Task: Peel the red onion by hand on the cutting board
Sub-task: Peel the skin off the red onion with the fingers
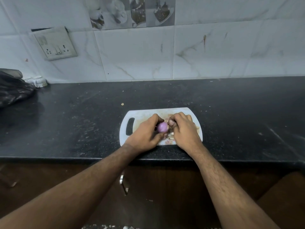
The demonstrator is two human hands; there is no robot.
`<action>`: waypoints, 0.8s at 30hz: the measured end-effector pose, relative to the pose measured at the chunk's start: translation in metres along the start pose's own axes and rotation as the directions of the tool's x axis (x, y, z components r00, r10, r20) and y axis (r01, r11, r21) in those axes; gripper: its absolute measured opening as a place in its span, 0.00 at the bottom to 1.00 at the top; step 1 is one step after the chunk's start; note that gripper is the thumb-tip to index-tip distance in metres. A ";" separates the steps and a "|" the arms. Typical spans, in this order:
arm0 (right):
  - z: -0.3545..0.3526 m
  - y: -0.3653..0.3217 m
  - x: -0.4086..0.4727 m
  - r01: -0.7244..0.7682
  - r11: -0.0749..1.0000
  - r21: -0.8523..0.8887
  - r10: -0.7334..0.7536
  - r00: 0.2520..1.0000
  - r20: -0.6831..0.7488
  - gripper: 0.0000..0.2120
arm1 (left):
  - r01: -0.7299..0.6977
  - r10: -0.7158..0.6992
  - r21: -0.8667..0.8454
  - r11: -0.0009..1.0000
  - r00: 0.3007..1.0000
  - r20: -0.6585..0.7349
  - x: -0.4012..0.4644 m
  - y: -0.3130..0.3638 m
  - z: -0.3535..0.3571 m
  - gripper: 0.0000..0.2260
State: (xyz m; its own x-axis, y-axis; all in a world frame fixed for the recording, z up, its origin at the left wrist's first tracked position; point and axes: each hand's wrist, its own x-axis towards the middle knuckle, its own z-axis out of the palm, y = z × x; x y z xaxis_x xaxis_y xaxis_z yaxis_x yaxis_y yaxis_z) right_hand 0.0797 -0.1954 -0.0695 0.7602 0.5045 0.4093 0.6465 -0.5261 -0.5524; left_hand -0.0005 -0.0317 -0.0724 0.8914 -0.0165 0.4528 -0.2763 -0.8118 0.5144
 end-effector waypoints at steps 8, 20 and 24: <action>0.002 -0.012 0.001 -0.142 0.986 -0.091 0.142 0.990 -0.010 0.14 | 0.002 -0.002 0.028 1.000 1.000 -0.016 0.003 -0.003 0.002 0.14; 0.003 -0.019 0.003 -0.342 0.939 0.029 0.342 0.940 0.014 0.16 | 0.056 -0.057 0.009 0.998 0.998 0.014 0.002 0.005 -0.002 0.14; 0.013 -0.013 0.007 -0.409 0.909 0.083 0.405 0.912 0.067 0.15 | 0.073 -0.073 0.005 0.997 0.997 0.012 0.003 0.004 -0.003 0.14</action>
State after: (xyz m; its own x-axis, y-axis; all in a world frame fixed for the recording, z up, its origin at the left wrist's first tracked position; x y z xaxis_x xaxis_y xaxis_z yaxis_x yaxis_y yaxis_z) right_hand 0.0762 -0.1764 -0.0689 0.9508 0.2930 0.1012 0.2711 -0.6277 -0.7297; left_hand -0.0001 -0.0332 -0.0675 0.9135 0.0360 0.4053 -0.2086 -0.8138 0.5424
